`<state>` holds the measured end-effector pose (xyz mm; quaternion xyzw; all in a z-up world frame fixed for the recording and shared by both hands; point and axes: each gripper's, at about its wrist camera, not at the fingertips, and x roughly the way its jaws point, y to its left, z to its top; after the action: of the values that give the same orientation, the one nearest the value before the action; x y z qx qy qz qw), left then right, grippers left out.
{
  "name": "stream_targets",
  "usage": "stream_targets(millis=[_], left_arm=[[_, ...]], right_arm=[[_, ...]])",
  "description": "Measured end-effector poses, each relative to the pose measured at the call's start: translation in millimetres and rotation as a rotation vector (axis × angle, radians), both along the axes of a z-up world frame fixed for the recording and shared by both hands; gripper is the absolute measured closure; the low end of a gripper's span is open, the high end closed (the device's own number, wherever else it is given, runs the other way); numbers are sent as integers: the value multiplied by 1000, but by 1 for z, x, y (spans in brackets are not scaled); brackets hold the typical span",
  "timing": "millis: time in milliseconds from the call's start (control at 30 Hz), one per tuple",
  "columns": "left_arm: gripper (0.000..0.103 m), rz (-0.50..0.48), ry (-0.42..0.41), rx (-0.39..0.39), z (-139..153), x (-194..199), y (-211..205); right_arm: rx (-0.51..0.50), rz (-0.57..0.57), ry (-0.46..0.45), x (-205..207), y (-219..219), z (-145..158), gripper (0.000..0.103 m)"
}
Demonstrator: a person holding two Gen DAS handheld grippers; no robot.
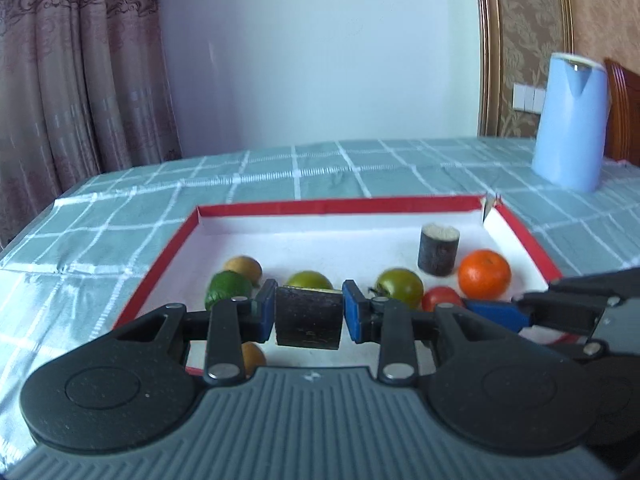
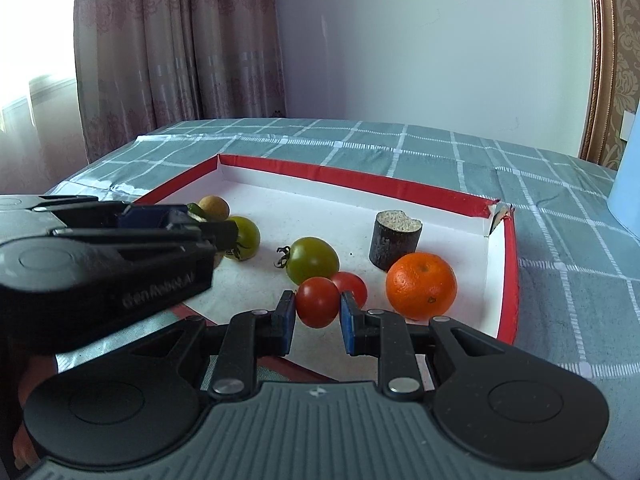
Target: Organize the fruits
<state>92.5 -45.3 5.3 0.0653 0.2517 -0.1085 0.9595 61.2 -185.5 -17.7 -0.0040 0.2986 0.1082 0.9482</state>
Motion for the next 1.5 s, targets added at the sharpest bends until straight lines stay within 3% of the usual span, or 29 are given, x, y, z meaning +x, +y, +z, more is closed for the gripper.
stream_targets(millis=[333,467,800,933,1033,1167,1400,1500], left_arm=[[71,52,64,11,-10,13,5],[70,68,47,15,-10,12,6],[49,80,25,25,-9,9,6],[32,91,5,27,-8,8,6],[24,93,-10,19,-7,6,7],[21,94,-1,24,-8,7,7],[12,97,-8,9,-7,4,9],[5,110,-33,1,-5,-1,11]], right_arm=[[-7,1,-1,0,2,-2,80],[0,-1,4,0,2,-2,80],[17,-27,22,-1,0,-1,78],[20,-42,23,-1,-2,-2,73],[29,-51,22,-2,-4,-2,71],[27,-77,13,-4,-7,-3,58],[39,-102,6,-7,-11,-2,49],[51,-119,0,-9,-14,-1,35]])
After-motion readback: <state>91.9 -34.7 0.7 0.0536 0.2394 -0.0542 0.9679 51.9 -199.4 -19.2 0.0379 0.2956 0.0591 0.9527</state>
